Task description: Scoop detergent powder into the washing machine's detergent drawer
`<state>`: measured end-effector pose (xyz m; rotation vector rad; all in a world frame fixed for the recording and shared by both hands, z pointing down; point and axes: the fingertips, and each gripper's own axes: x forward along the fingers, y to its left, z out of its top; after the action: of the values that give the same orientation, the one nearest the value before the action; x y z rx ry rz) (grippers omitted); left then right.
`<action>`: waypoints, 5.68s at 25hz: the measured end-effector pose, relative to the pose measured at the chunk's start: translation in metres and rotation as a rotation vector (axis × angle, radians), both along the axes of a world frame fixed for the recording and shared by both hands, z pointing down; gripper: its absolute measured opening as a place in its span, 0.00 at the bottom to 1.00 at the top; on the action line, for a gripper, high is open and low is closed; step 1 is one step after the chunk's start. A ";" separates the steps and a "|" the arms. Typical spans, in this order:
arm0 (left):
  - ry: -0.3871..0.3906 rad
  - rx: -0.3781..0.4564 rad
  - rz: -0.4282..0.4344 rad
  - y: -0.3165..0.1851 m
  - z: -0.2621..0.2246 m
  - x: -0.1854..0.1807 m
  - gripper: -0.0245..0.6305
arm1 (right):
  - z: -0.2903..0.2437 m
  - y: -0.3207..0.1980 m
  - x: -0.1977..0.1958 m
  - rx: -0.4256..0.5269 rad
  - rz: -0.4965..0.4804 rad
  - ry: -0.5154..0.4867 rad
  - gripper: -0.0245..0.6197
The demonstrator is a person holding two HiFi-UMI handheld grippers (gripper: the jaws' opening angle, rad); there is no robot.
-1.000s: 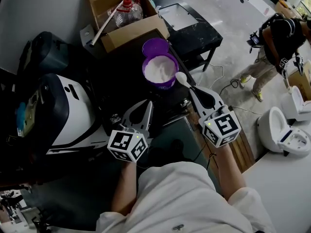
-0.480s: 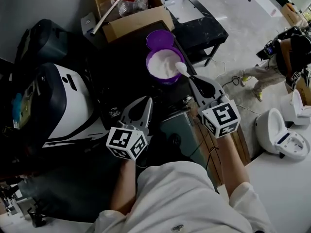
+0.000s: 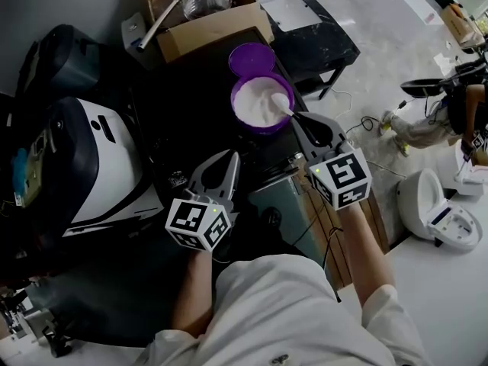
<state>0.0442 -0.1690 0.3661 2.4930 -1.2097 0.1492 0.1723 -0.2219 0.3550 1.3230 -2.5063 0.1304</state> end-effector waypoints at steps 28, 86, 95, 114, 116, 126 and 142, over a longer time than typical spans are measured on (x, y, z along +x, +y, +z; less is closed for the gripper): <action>-0.053 -0.031 0.093 -0.044 0.031 0.006 0.07 | 0.054 -0.058 -0.014 -0.152 -0.008 0.216 0.06; -0.037 -0.047 0.087 -0.054 0.036 -0.015 0.07 | 0.106 -0.057 -0.046 -0.459 -0.251 0.411 0.05; -0.037 -0.043 0.089 -0.053 0.036 -0.015 0.07 | 0.104 -0.051 -0.052 -0.472 -0.282 0.375 0.05; -0.035 -0.040 0.084 -0.050 0.034 -0.013 0.07 | 0.094 -0.032 -0.066 -0.494 -0.291 0.232 0.05; -0.030 -0.038 0.085 -0.050 0.032 -0.011 0.07 | 0.093 -0.031 -0.065 -0.507 -0.282 0.209 0.05; -0.034 -0.037 0.085 -0.052 0.032 -0.008 0.07 | 0.093 -0.031 -0.060 -0.600 -0.162 -0.014 0.05; -0.030 -0.028 0.104 -0.050 0.027 0.004 0.07 | 0.087 -0.032 -0.059 -0.728 -0.027 -0.419 0.06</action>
<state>0.0481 -0.2186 0.3933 2.5387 -1.0827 0.2297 0.1132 -0.2543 0.4415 1.0105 -2.3841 1.2879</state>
